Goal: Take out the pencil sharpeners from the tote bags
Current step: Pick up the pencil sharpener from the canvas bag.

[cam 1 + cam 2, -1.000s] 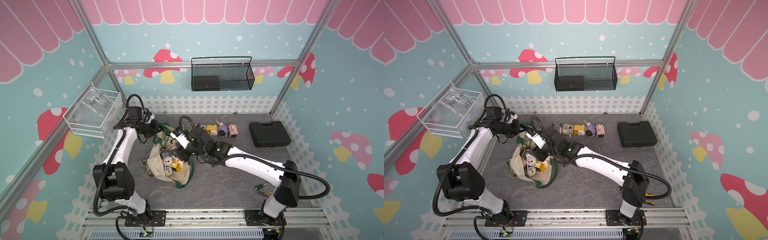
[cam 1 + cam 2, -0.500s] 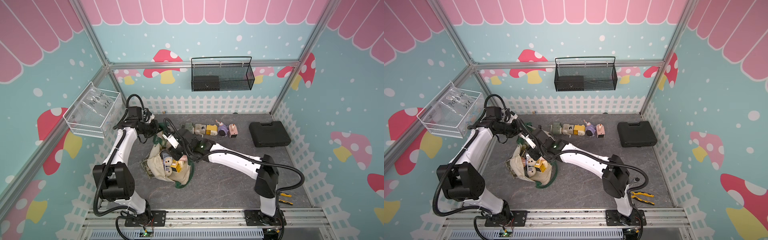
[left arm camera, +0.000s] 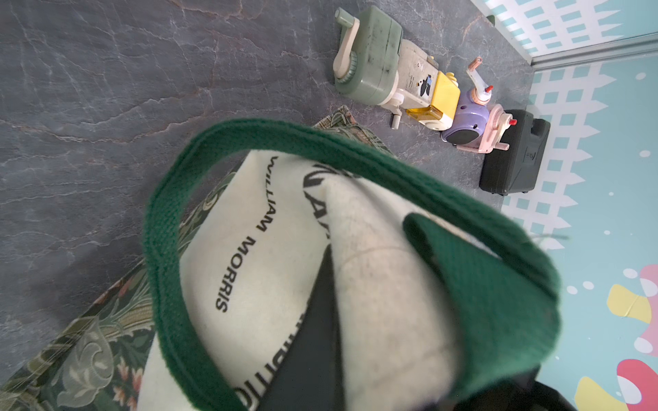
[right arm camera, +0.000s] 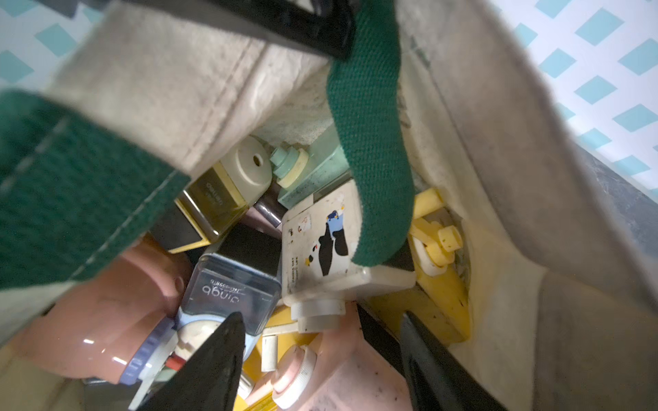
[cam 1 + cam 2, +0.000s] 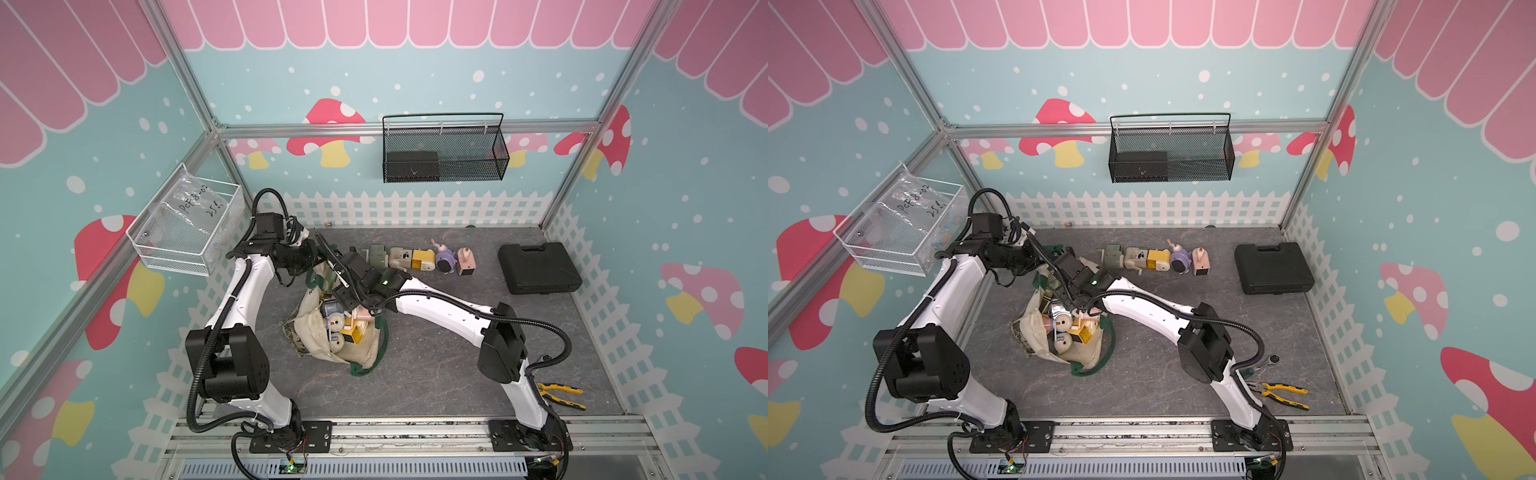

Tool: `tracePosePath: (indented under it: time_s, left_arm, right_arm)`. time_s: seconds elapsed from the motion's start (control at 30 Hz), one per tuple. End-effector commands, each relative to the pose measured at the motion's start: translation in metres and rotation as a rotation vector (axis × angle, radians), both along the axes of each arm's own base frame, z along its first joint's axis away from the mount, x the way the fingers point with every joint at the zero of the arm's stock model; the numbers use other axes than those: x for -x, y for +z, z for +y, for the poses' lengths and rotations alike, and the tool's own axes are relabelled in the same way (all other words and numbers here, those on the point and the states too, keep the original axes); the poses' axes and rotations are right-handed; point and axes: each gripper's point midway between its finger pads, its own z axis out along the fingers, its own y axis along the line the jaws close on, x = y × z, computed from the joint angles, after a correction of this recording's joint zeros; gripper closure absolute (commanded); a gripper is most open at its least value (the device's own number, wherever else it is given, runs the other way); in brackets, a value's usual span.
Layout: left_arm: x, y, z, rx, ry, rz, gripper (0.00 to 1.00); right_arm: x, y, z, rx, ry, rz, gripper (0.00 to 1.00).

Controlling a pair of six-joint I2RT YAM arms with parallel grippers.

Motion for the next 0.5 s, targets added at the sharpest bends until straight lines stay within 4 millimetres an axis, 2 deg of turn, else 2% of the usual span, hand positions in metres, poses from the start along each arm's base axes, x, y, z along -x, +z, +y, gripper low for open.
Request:
tracePosePath:
  time_s: [0.0,0.2,0.37,0.47]
  left_arm:
    - [-0.011,0.036,0.003,0.006,0.0,-0.141,1.0]
    - [-0.011,0.036,0.003,0.008,-0.001,-0.139,1.0]
    - [-0.011,0.036,0.003,0.007,-0.002,-0.142,1.0]
    - [-0.011,0.037,0.003,0.008,-0.001,-0.142,1.0]
  right_arm:
    - [-0.003,-0.03,0.013,0.101,-0.023,0.067,0.47]
    - [-0.048,-0.076,0.019,0.308,-0.213,0.023,0.51]
    - [-0.073,-0.09,0.019,0.383,-0.302,0.002,0.52]
    - [-0.083,-0.096,0.019,0.398,-0.332,0.012,0.47]
